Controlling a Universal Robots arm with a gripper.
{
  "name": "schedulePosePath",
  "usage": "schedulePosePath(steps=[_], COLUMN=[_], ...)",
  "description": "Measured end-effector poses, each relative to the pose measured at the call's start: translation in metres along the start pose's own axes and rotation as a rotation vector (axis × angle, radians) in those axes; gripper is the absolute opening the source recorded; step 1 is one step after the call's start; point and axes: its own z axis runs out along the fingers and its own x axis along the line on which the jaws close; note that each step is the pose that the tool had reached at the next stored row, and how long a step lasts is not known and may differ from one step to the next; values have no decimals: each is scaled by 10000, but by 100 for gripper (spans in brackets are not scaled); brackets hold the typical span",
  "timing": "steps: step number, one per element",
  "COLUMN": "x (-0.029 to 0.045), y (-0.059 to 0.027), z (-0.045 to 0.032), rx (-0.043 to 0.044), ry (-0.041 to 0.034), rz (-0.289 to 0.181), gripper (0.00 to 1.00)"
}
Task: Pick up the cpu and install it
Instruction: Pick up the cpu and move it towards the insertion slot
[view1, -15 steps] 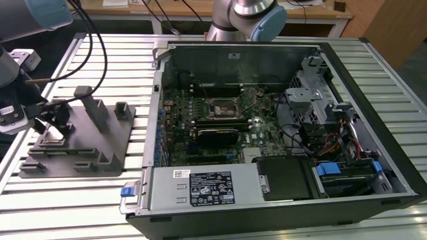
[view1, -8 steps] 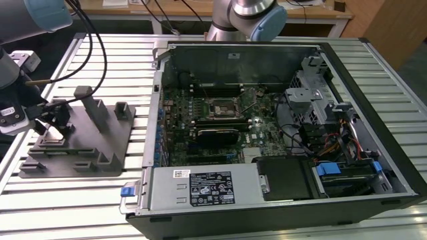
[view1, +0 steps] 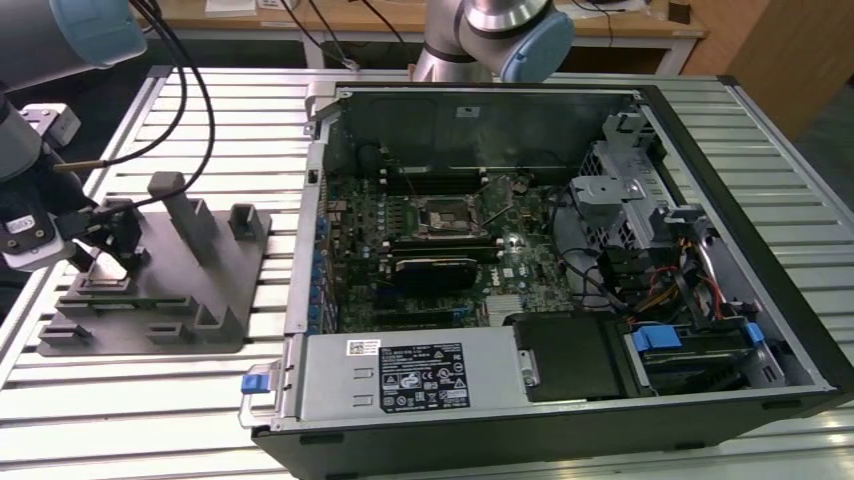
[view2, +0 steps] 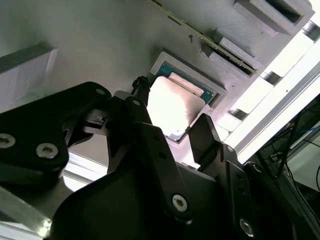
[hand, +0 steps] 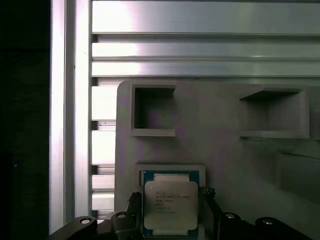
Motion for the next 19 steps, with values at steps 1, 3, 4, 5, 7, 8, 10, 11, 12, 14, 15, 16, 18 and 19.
schedulePosePath(steps=[1,3,4,5,7,8,10,11,12,14,15,16,18,19], x=[0,1,1,2,5,6,8,8,8,9,9,9,9,9], y=[0,-1,-1,-1,-1,-1,-1,-2,-2,-2,-2,-3,-3,-3], z=[3,5,7,10,13,16,21,24,28,38,43,47,56,61], rx=[1,2,1,0,0,0,0,1,1,1,0,1,0,0], ry=[1,3,1,-1,0,-1,1,2,1,1,1,1,1,0], rz=[0,0,0,-2,-1,0,0,0,-1,0,-1,0,0,0], gripper=[59,59,59,59,59,59,59,59,59,59,59,59,59,59])
